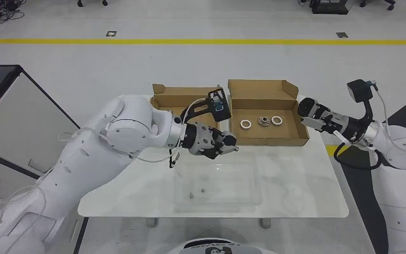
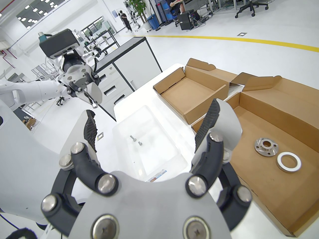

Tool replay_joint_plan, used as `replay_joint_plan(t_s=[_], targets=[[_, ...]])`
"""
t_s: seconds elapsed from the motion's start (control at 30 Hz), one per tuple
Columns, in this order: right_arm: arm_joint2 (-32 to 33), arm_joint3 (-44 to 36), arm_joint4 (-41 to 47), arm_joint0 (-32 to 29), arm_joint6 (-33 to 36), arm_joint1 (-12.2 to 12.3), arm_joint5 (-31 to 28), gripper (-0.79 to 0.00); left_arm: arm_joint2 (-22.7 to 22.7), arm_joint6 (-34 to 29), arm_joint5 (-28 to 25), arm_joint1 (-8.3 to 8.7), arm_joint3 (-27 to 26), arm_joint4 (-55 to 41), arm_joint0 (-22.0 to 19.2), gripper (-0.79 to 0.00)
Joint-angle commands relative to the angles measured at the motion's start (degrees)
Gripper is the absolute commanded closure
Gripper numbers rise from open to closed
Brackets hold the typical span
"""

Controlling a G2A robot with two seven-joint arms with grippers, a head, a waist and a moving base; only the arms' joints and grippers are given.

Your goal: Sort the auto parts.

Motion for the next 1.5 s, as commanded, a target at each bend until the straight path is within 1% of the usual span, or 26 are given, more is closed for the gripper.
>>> replay_joint_plan(t_s=[0.0,0.13,0.27,0.33,0.53,0.6,0.8,0.97,1.13,1.3,1.47], targets=[[0.0,0.0,0.0,0.0,0.0,0.0,0.0,-0.785,-2.6,2.2,-4.0,0.39,0.7,-7.5,2.3,0.000],[0.0,0.0,0.0,0.0,0.0,0.0,0.0,-0.785,-5.5,4.7,-10.7,0.76,2.7,-18.6,5.7,0.000],[0.0,0.0,0.0,0.0,0.0,0.0,0.0,-0.785,-6.3,6.5,-16.3,0.53,4.5,-27.2,7.0,0.000],[0.0,0.0,0.0,0.0,0.0,0.0,0.0,-0.785,-6.2,7.4,-19.3,0.22,5.4,-31.6,7.0,0.000],[0.0,0.0,0.0,0.0,0.0,0.0,0.0,-0.785,-5.1,8.1,-27.0,-1.00,8.3,-42.8,5.5,0.000],[0.0,0.0,0.0,0.0,0.0,0.0,0.0,-0.785,-4.5,8.8,-28.7,-1.44,8.7,-46.3,5.1,0.000],[0.0,0.0,0.0,0.0,0.0,0.0,0.0,-0.785,-2.8,11.6,-31.6,-2.36,8.5,-53.1,4.3,0.000],[0.0,0.0,0.0,0.0,0.0,0.0,0.0,-0.785,-1.7,12.5,-32.4,-2.90,7.7,-57.1,3.7,0.000],[0.0,0.0,0.0,0.0,0.0,0.0,0.0,-0.785,-1.2,13.0,-32.9,-3.49,7.4,-60.9,3.9,0.000],[0.0,0.0,0.0,0.0,0.0,0.0,0.0,-0.785,-1.8,12.6,-32.6,-3.93,8.1,-60.6,4.3,0.000],[0.0,0.0,0.0,0.0,0.0,0.0,0.0,-0.785,-3.4,12.4,-32.3,-3.81,10.1,-56.4,5.2,0.000]])
